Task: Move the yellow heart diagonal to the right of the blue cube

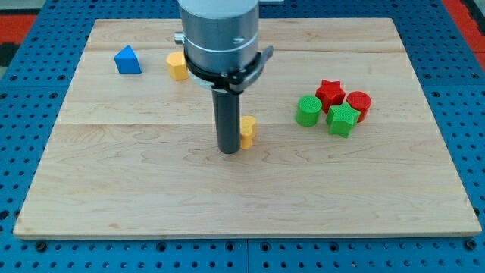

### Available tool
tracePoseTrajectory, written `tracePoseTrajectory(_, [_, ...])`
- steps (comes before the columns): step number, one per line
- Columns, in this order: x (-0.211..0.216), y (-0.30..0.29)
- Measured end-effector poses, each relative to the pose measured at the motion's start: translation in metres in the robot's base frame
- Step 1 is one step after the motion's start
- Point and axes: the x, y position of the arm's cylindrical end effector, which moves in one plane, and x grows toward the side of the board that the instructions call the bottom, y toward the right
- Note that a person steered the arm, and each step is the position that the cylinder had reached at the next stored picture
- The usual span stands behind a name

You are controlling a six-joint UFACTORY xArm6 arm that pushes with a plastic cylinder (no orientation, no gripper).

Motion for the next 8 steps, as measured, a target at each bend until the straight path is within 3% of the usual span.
tracePoseTrajectory(8, [-0.141, 0.078])
